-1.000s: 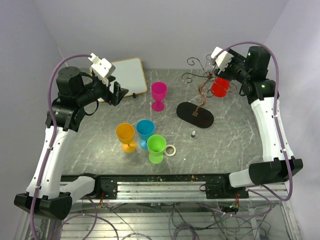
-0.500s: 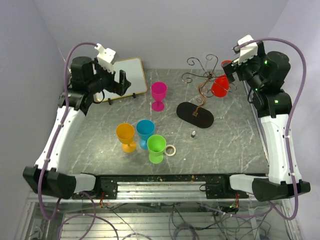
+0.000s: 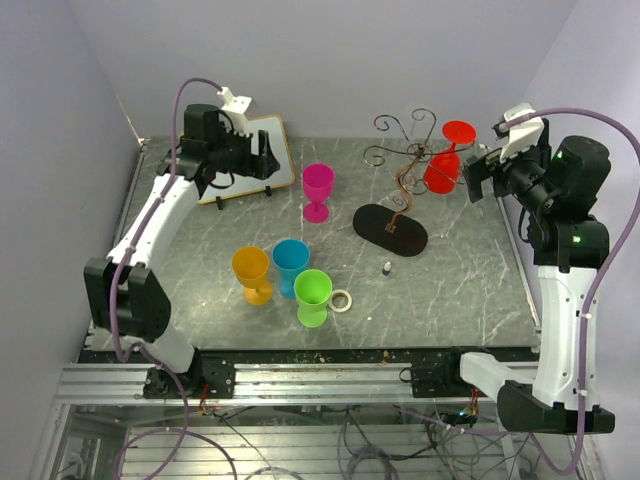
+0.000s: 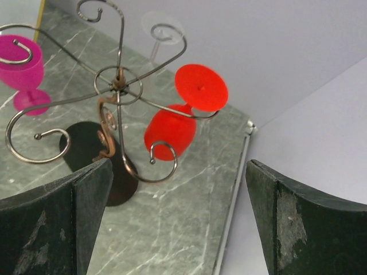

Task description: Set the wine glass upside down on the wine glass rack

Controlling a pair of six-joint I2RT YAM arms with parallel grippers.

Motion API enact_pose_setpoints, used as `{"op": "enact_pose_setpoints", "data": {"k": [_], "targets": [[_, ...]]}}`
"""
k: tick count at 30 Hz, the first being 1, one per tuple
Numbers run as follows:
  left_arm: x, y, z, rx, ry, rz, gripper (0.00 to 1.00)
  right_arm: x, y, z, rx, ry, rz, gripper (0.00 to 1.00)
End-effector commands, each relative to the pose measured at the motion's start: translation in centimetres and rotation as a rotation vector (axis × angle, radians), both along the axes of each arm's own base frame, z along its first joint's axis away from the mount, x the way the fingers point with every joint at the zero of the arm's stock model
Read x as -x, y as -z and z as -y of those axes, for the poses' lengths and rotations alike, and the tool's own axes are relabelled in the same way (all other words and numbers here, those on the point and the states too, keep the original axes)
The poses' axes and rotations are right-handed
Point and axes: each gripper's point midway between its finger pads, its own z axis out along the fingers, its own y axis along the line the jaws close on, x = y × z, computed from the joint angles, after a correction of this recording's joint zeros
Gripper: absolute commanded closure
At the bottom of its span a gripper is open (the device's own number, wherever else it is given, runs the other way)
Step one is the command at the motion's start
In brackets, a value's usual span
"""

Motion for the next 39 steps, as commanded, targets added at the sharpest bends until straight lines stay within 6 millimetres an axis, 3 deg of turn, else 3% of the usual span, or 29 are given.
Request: {"op": "enact_pose_setpoints", "data": {"k": [1,6,14,19,23,30,39], "targets": [[-2.2,-0.8,2.9,0.036,0.033,0.018,0.13,0.9,1.7,-0.9,-0.051,-0.066,-0.063,0.01],[-4.4,1.2,5.0,0.012,0.04,-0.015,0.18,1.4,2.3,-0.2,-0.05,-0.045,-0.075,0.02],[-6.0,4.6,8.5,-0.039,0.087,-0.059,0.3,2.4,4.2,0.5,-0.038,-0.029,-0.113,0.02],[-6.9,7.9,9.6,-0.094,0.093,-0.109,0.35,3.3,5.7,0.8,-0.063,-0.027,-0.139,0.02],[-7.6,9.8,10.2,-0.118,0.098,-0.139,0.44,3.5,6.9,1.1,-0.092,-0.022,-0.164,0.03],[-7.7,11.1,10.5,-0.122,0.11,-0.16,0.65,3.1,7.2,1.3,-0.112,-0.024,-0.176,0.03],[-6.9,10.8,9.4,-0.165,0.099,-0.141,0.83,2.8,8.1,1.4,-0.121,-0.024,-0.195,0.03]]}}
